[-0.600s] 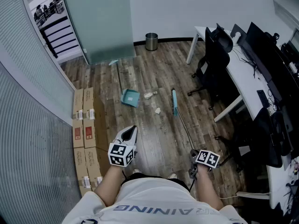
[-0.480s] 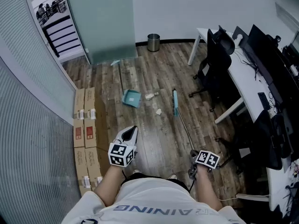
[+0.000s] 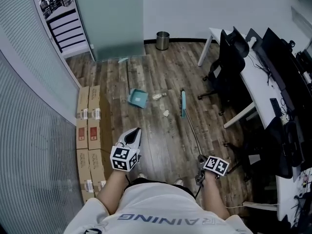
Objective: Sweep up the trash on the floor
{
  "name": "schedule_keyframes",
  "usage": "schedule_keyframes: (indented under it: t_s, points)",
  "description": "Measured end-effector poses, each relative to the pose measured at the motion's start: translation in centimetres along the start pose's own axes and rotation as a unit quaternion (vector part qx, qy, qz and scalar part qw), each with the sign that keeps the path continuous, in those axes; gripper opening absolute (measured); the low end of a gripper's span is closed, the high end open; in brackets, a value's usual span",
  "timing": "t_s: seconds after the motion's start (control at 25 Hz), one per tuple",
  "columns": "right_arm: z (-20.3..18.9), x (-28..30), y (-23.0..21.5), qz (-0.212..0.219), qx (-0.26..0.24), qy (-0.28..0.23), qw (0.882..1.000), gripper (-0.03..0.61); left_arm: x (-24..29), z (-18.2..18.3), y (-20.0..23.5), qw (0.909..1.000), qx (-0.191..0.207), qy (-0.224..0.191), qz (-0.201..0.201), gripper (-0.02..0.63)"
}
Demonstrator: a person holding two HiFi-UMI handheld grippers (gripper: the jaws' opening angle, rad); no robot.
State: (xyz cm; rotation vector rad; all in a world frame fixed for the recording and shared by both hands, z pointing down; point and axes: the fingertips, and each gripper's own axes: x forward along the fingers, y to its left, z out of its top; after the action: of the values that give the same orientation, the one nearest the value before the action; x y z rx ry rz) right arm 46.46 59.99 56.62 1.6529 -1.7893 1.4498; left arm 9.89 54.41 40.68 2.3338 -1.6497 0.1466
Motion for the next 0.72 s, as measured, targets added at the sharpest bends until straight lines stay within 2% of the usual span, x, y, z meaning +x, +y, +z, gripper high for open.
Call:
schedule_keyframes:
  t_s: [0.32,0.52,0.72]
  points:
    - [-1.1,1.8,2.9,-0.006,0.017,-0.002,1.0,0.107,-1.1,-0.3,3.4,0.9997,-0.022,-0.011,0.003,0.0]
    - [-1.5,3.2,5.4,-0.003,0.023,-0.01,1.0,0.107,-1.9,-1.0,6.3,0.9997,-0.026,-0.004,0.0,0.0]
    - [-1.4,4.6,7.3,-0.006,0.021,-0.009,1.0,0.107,-2.3,-1.7,9.8,0.9988,-0.045,0.008,0.018,0.0]
